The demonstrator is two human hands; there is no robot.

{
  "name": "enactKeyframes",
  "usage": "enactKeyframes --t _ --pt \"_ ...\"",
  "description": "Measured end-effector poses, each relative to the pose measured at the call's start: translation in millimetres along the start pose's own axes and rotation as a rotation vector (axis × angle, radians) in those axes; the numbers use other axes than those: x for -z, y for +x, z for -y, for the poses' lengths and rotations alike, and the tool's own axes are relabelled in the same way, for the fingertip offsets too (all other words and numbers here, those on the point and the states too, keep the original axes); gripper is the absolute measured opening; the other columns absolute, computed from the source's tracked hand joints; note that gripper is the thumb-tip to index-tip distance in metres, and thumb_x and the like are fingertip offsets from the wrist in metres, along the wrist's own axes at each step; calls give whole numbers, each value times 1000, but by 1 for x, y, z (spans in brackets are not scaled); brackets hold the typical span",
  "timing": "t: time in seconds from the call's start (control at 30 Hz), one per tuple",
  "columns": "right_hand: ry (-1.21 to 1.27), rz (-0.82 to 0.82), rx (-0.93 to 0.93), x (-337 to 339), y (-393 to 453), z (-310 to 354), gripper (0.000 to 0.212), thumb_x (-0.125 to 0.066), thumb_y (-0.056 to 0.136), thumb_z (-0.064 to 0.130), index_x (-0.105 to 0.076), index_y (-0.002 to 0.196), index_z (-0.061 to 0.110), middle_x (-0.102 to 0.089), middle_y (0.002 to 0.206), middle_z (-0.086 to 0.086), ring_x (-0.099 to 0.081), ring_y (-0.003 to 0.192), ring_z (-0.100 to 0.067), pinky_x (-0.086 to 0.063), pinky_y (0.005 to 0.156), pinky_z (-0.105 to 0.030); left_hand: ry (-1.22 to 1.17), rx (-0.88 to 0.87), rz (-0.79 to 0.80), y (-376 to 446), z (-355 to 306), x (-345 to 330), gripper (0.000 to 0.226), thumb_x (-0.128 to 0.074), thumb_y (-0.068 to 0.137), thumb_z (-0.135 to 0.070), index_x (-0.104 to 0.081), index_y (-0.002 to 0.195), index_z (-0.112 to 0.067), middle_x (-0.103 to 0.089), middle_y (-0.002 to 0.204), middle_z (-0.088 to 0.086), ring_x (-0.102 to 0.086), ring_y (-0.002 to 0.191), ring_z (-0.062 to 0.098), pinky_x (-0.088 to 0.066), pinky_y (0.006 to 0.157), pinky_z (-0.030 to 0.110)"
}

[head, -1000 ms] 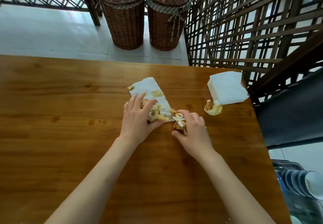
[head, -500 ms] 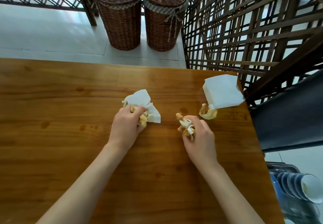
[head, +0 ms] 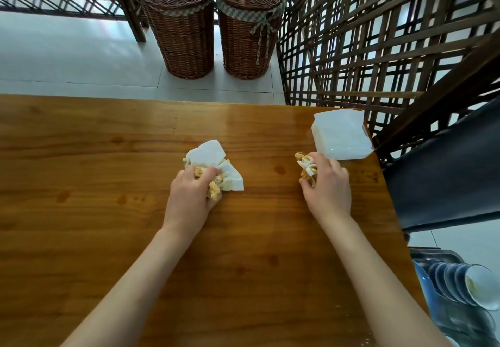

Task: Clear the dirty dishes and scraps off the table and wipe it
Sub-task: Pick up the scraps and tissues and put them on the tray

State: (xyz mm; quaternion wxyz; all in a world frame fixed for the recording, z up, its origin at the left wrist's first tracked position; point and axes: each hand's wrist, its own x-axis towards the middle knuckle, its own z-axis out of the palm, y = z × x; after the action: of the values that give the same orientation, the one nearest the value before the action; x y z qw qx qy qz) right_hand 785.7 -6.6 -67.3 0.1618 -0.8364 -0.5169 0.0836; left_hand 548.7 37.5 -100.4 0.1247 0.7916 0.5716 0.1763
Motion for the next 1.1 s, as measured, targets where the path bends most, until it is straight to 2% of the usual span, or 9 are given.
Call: enactKeyframes --t 0.13,0.37,0.53,0.67,0.77,0.83,0.93,1.1 --pt "-38 -22 -18 -3 -1 -2 47 -66 85 24 -47 128 23 -61 114 -7 -54 103 -25 -40 69 -24 -3 -1 -5 -1 0 0 38 -73 79 -16 -62 115 -17 -59 102 16 -51 87 28 -49 74 41" --pt "-63 20 24 -3 -4 3 40 -67 85 20 -51 122 20 -63 106 -8 -58 95 -23 -40 67 -22 -7 33 9 -3 -2 0 39 -72 80 -14 -61 118 -17 -58 107 17 -52 90 29 -49 76 41" --pt "68 55 -10 3 -34 0 36 -68 84 16 -55 117 20 -63 102 -6 -59 91 -20 -47 67 -25 -79 54 51 -27 -12 15 42 -70 81 -9 -61 122 -14 -58 110 17 -58 95 32 -52 77 41" --pt "202 18 -60 11 -77 0 35 -69 82 13 -57 114 22 -61 95 1 -53 83 -10 -36 58 -13 -152 28 31 -58 -23 35 35 -69 82 -6 -62 116 -13 -58 104 15 -59 86 30 -52 70 37" --pt "298 -11 -98 25 -110 -3 34 -69 81 12 -58 111 23 -60 93 4 -55 85 -11 -45 65 -20 -212 32 -7 -78 -39 51 32 -68 83 -6 -63 114 -9 -57 105 15 -54 85 22 -47 70 31" --pt "338 -25 -104 36 -130 -7 34 -68 80 11 -58 109 25 -60 91 6 -55 83 -10 -46 64 -20 -261 29 -38 -92 -51 61 30 -66 83 -5 -63 114 -8 -57 104 14 -49 85 18 -44 70 26" --pt "403 -42 -118 53 -156 -14 33 -67 80 11 -57 106 28 -60 89 8 -56 82 -7 -48 63 -18 -325 24 -47 -116 -71 72 27 -63 85 -4 -64 111 -8 -54 100 9 -51 83 17 -42 66 20" --pt "463 -38 -123 73 -195 -35 34 -68 79 13 -56 105 31 -60 89 9 -57 83 -7 -48 68 -18 -380 55 -29 -167 -108 77 24 -62 85 -6 -63 109 -11 -53 97 3 -55 79 17 -44 63 18"
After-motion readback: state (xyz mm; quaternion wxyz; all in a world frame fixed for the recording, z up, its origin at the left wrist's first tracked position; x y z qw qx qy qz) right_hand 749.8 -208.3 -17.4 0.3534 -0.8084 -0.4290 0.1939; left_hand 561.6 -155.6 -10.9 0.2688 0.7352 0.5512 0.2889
